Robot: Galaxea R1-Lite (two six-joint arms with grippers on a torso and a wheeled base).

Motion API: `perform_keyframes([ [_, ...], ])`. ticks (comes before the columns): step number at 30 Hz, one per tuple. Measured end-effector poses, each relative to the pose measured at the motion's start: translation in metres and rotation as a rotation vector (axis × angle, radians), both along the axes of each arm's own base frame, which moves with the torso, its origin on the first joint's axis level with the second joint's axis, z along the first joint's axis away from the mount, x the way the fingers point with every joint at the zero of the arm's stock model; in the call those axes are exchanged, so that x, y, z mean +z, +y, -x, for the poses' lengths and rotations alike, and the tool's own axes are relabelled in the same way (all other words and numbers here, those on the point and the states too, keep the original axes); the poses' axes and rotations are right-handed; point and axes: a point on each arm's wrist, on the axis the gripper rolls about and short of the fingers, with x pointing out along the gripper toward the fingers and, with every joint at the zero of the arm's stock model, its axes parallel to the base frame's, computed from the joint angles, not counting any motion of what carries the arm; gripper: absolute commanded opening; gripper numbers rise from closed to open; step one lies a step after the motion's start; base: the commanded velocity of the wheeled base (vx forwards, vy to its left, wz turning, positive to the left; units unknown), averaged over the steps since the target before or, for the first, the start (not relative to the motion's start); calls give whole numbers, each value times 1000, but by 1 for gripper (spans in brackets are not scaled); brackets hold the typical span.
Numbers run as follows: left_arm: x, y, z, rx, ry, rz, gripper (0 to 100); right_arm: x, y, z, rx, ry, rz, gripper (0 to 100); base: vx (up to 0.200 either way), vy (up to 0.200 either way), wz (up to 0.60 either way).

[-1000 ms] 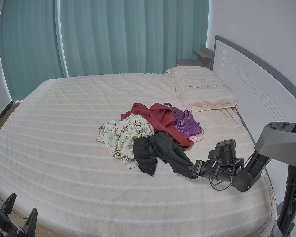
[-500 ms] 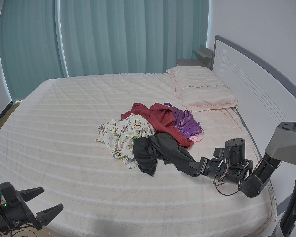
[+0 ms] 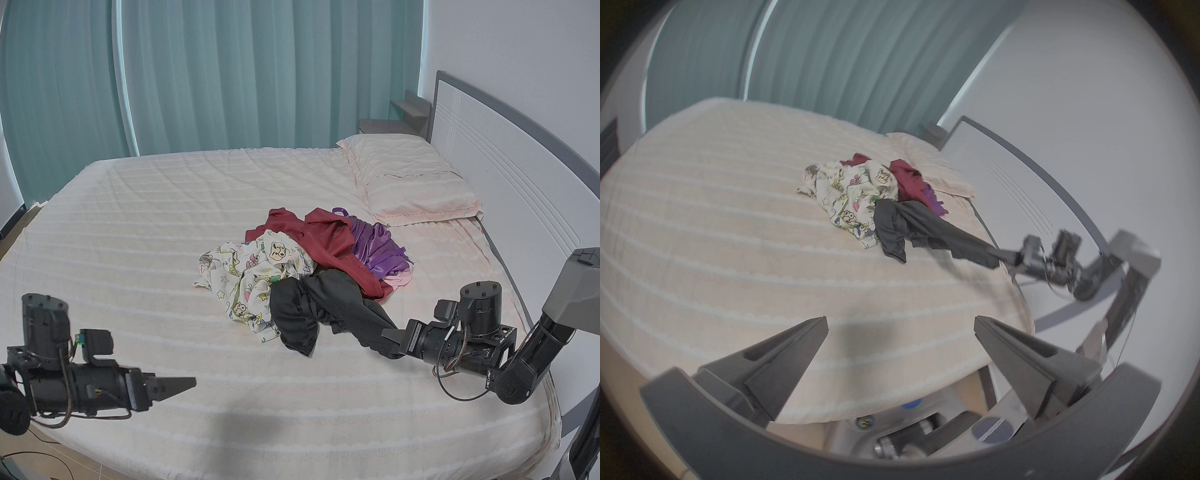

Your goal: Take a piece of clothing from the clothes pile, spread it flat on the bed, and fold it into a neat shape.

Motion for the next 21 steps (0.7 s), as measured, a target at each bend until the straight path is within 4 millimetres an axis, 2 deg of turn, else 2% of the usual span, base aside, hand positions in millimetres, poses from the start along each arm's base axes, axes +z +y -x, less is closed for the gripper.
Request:
perform_keyframes([
  [5,-6,-22,-40,70,94,49,100,0,0,1,2,2,-2,0,0,0,0],
  [10,-22,-49,-77,131,170,42,100,0,0,1,2,2,-4,0,0,0,0],
  [21,-58,-106,-147,235,204,29,100,1,0,0,-10,6,-30,0,0,0,0],
])
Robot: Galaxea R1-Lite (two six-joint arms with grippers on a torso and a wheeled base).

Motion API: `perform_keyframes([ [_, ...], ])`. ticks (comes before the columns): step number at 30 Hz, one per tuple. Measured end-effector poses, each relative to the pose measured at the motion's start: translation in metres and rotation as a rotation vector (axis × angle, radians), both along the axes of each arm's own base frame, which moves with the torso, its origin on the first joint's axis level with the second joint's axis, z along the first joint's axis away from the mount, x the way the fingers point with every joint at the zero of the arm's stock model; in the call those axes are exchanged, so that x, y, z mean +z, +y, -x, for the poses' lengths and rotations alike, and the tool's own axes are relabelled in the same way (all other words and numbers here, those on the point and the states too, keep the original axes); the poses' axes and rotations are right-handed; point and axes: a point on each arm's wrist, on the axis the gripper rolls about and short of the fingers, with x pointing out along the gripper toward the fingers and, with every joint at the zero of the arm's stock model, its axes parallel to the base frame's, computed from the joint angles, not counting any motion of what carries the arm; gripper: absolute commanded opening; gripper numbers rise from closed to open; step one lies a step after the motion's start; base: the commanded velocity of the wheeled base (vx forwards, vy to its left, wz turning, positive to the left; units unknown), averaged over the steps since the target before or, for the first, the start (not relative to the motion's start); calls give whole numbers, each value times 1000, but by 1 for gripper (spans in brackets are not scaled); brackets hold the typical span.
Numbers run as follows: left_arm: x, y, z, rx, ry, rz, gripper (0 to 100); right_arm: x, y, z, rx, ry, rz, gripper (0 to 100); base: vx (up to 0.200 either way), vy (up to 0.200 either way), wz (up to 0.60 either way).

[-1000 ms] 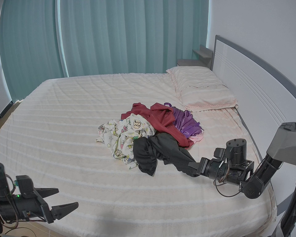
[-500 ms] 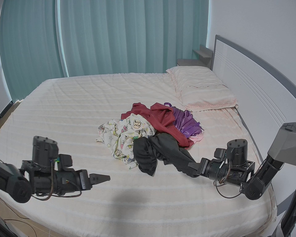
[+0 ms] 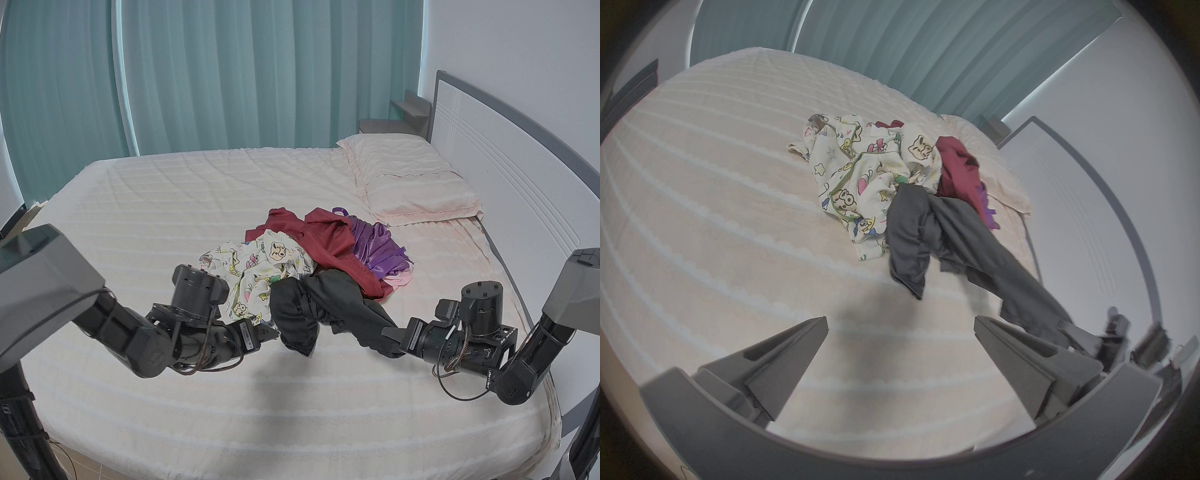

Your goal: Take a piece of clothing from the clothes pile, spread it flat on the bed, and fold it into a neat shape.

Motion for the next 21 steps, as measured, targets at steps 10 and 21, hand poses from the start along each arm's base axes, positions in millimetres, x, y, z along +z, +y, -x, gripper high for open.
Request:
perform_keyframes([
  [10,-40,-38,-44,46,-8,-33,100,-1,-1,0,-8,0,-13,0,0,0,0],
  [21,-70,-72,-73,56,-24,-8,100,-2,-2,0,-9,6,-12,0,0,0,0],
])
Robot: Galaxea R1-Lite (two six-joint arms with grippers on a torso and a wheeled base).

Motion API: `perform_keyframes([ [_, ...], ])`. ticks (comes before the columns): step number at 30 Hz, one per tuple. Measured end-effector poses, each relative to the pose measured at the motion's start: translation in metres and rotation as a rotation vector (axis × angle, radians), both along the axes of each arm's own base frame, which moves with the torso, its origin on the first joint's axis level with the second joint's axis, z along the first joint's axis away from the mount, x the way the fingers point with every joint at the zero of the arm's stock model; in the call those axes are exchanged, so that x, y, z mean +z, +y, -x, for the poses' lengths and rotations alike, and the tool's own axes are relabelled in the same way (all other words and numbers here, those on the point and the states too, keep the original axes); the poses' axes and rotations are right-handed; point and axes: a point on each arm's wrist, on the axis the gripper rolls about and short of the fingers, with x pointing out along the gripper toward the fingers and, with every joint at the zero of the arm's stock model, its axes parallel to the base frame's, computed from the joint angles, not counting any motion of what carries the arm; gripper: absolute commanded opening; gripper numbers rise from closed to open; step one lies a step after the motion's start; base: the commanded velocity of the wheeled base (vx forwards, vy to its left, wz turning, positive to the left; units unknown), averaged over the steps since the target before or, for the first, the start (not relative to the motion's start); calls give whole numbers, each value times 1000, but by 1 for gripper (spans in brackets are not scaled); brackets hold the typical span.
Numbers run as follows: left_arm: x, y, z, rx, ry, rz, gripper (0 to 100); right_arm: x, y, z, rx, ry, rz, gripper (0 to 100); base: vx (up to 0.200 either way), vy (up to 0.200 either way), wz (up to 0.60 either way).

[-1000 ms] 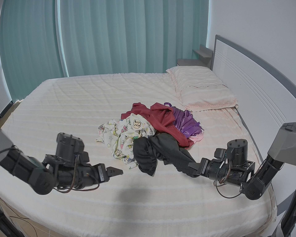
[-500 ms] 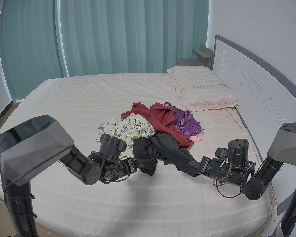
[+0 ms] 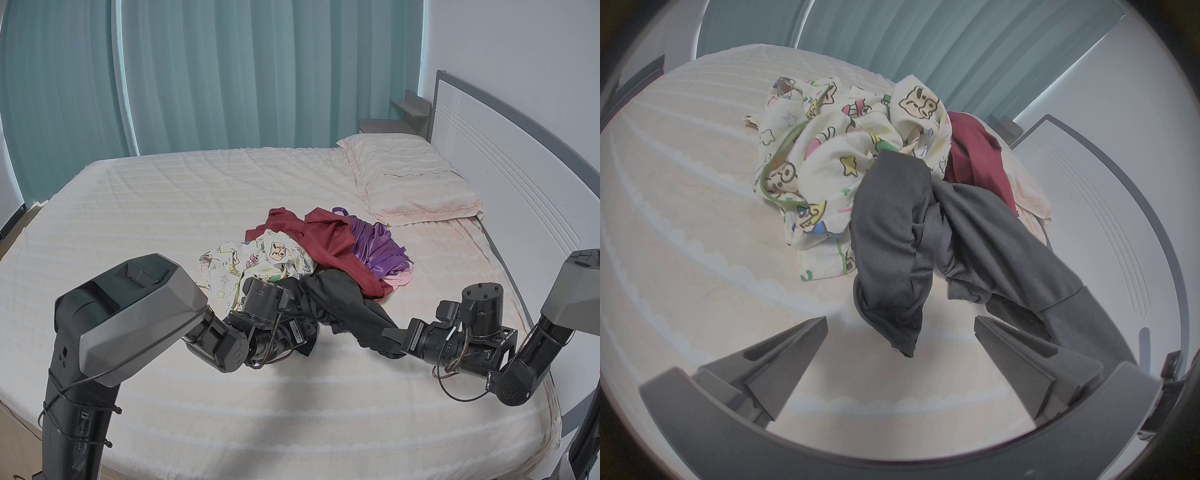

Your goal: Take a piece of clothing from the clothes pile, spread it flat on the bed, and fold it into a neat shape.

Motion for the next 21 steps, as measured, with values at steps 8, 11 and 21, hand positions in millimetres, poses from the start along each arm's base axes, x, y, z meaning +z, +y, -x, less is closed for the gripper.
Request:
perform_keyframes([
  [8,-19,-9,-5,4,9,-23,100,-4,1,-1,-1,7,7,0,0,0,0],
  [11,-20,-11,-8,5,3,-19,100,-4,1,-2,-1,-9,-1,0,0,0,0],
  [21,-26,-16,-12,12,4,-6,100,-7,0,0,0,-7,12,0,0,0,0],
])
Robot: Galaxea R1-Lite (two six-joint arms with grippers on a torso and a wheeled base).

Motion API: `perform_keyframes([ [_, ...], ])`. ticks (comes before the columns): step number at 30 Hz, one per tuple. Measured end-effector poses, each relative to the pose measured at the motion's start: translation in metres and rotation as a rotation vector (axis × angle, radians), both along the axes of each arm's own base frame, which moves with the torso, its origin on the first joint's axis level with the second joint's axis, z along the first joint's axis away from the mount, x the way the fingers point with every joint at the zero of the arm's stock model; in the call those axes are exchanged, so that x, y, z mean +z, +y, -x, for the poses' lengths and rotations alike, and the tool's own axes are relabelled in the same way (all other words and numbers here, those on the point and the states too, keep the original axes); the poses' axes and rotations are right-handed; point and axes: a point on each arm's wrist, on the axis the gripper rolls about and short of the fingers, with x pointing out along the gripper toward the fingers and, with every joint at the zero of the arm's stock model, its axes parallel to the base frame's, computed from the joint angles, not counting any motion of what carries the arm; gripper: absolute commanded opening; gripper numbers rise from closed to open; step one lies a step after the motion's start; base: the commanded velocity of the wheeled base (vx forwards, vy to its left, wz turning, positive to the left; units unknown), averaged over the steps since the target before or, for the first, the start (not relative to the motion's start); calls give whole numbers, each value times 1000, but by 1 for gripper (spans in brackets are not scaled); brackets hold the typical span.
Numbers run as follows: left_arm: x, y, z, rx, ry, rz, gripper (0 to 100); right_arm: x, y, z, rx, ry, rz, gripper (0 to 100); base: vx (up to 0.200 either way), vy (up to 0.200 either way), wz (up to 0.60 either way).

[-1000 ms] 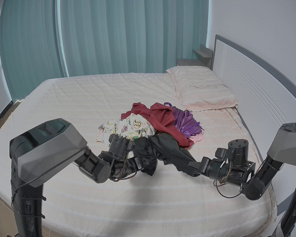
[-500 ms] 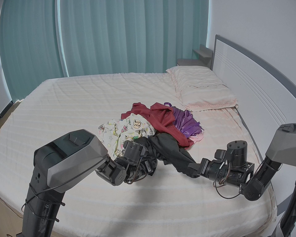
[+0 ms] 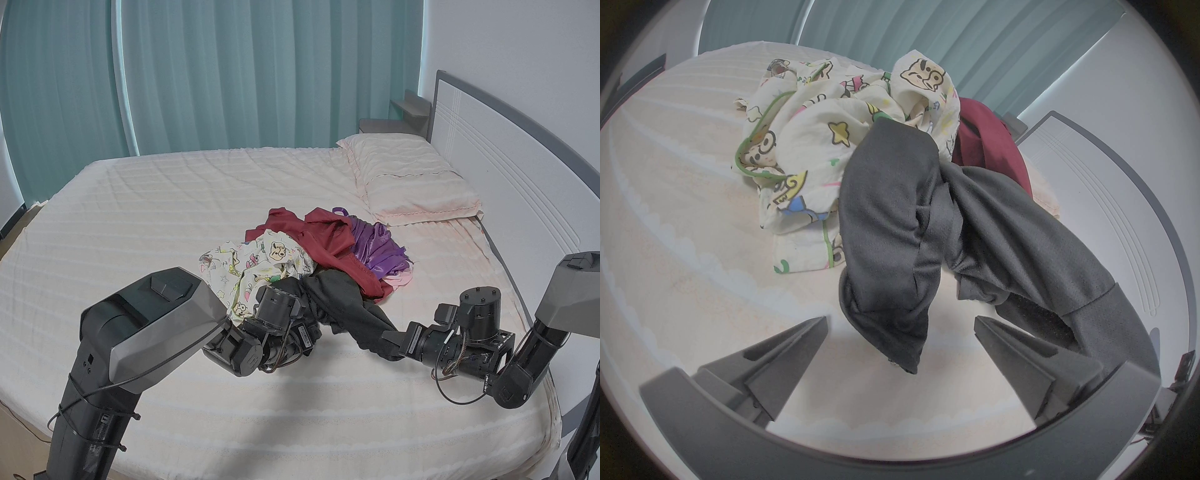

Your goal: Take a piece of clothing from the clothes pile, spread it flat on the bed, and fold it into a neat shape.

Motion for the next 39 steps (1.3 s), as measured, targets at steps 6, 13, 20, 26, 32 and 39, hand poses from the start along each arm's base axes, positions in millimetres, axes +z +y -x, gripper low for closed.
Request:
perform_keyframes([
  [6,-1,-2,-3,4,-5,7,100,0,0,1,2,1,1,0,0,0,0],
  [13,-2,-5,-8,20,-18,24,100,-1,1,1,4,3,3,0,0,0,0],
  [20,-3,-7,-13,49,-37,22,100,-2,1,1,5,6,5,0,0,0,0],
  [26,-5,-9,-15,49,-40,22,100,-2,1,1,4,8,5,0,0,0,0],
  [32,-5,-13,-18,46,-52,28,100,-3,1,1,4,9,5,0,0,0,0],
  [39,-7,-14,-21,42,-54,21,100,-2,1,1,4,6,3,0,0,0,0],
])
